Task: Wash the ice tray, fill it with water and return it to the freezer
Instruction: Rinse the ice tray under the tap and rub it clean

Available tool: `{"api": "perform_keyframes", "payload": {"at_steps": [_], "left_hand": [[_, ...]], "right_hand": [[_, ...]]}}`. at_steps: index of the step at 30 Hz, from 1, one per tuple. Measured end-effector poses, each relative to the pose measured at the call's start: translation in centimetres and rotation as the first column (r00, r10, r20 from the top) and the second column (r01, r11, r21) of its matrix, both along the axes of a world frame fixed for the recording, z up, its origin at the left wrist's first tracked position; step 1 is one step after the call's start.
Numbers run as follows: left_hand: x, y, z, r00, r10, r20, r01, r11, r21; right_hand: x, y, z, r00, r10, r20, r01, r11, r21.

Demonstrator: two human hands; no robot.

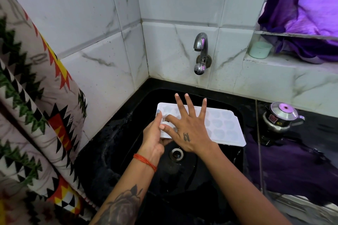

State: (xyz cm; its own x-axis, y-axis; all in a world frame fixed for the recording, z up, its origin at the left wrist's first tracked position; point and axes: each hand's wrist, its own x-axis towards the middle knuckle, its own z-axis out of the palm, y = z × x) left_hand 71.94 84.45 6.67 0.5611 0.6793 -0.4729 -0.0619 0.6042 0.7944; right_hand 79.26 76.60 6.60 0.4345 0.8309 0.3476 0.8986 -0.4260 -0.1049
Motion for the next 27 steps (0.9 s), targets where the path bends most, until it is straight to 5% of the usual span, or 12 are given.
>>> {"api": "perform_keyframes", "payload": {"at_steps": [9,19,27], "left_hand": [[0.17,0.14,-0.27,1.0,-0.002,-0.015,0.003,1.0,0.024],[-0.19,0.02,-0.44,1.0,0.006,0.004,-0.006,1.0,0.011],[-0.22,0.14,-0.53,1.0,0.007,-0.015,-0.007,1.0,0.028]], "right_hand": [[-0.06,-0.1,0.55,0.954,-0.009,-0.3,-0.007,0.999,-0.051],[-0.19,-0.14,-0.1,1.0,0.016,-0.025,-0.016,1.0,-0.023],[-0.06,-0.19,0.29,0.952,-0.001,-0.306,-0.02,0.998,-0.067]]}}
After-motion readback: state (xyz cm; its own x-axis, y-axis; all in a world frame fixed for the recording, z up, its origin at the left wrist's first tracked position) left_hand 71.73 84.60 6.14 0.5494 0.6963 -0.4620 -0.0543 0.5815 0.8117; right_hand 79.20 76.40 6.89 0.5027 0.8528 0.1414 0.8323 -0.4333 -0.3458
